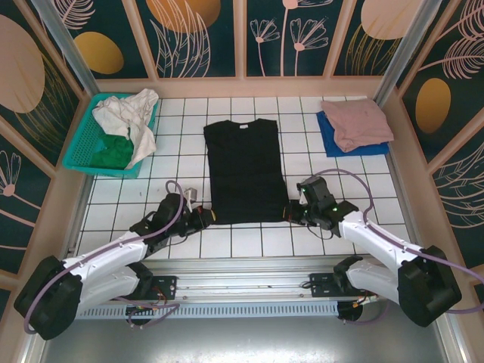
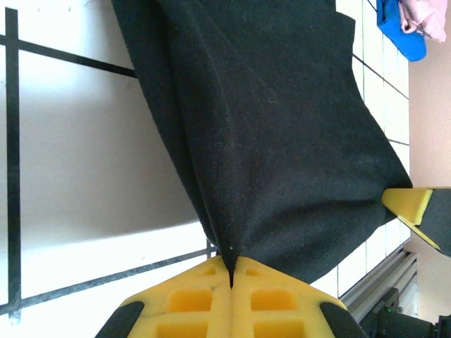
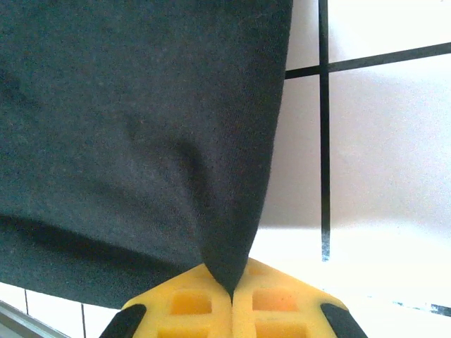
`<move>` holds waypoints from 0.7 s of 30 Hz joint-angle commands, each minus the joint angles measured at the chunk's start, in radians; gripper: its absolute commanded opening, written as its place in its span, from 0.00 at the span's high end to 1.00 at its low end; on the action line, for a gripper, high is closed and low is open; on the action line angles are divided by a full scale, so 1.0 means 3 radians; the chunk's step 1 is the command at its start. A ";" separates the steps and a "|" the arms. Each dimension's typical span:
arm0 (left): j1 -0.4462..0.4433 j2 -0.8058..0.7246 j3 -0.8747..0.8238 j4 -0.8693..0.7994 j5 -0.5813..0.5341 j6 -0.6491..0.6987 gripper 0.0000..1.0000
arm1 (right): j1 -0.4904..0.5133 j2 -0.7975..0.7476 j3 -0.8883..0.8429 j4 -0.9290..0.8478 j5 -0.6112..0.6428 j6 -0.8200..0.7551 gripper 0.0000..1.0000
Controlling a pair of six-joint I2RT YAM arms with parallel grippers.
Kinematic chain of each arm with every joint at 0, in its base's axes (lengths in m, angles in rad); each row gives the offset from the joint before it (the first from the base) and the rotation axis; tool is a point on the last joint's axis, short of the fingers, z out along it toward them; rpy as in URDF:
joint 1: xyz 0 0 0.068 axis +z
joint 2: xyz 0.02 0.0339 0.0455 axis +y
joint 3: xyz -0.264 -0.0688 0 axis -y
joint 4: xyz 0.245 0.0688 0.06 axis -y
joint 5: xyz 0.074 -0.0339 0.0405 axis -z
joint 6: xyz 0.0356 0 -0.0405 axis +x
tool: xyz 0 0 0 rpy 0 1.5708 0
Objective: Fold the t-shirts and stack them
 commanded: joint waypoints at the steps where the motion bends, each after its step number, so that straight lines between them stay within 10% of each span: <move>1: -0.0007 -0.0201 0.0144 -0.0280 -0.0015 -0.0024 1.00 | 0.0103 -0.0090 0.0330 -0.0275 0.0121 0.0018 1.00; 8: 0.0048 0.0003 0.1175 -0.0936 -0.0635 0.0258 1.00 | 0.0017 0.0315 0.1316 -0.0457 0.0312 -0.0106 1.00; 21: 0.0792 0.1448 0.2549 -0.0794 -0.0437 0.0526 1.00 | -0.0605 0.1879 0.2819 -0.0254 -0.0030 -0.0508 1.00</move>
